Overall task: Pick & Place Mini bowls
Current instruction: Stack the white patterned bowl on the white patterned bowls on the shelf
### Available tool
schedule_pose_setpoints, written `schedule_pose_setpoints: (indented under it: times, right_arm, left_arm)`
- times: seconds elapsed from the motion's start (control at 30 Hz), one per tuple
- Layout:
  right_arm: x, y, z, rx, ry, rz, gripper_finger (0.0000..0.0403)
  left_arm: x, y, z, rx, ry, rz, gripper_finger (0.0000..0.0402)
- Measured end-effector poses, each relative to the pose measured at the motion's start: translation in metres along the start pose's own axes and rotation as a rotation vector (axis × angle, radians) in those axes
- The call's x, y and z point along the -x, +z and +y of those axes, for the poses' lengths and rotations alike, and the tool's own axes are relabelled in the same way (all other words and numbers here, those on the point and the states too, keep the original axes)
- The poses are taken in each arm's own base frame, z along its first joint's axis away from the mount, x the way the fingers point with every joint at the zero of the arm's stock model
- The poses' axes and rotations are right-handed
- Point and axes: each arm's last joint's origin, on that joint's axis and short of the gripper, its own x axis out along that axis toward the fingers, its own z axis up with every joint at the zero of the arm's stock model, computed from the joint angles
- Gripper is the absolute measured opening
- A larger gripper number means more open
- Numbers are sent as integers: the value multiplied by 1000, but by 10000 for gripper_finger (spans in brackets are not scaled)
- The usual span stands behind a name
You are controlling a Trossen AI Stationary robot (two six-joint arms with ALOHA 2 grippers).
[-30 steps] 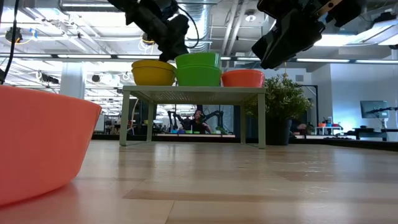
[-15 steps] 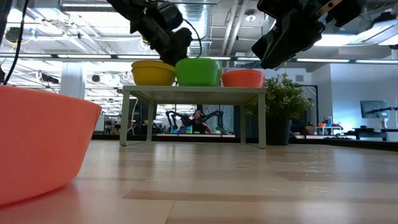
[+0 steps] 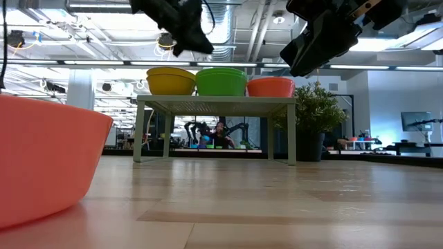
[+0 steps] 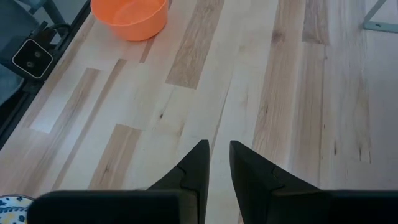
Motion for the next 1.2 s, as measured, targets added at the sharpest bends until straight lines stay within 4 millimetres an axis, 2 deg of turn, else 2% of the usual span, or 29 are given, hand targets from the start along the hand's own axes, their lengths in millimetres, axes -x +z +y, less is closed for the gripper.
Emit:
schedule_pose_setpoints:
  times: [0.2, 0.3, 0.47, 0.6, 0.9, 1.03, 1.2]
  right_arm:
    - [0, 7, 0, 10, -5, -70, 59]
    - [0, 8, 0, 6, -5, -79, 59]
    - [0, 8, 0, -90, 0, -78, 59]
    - [0, 6, 0, -140, 3, -59, 59]
    - [1, -12, 9, -376, 127, 152, 59]
    - [0, -14, 23, -359, 158, 185, 59]
    - [-1, -17, 49, -262, 218, 224, 59]
  left_arm:
    - [26, 7, -28, -88, -59, -50, 76]
    - [33, -2, -45, -163, -110, -47, 76]
    - [41, -39, -72, -231, -200, 3, 76]
    - [48, -73, -93, -289, -282, -25, 76]
    - [59, -134, -122, -366, -439, -181, 76]
    - [61, -150, -126, -382, -478, -217, 76]
    - [59, -159, -127, -387, -488, -215, 76]
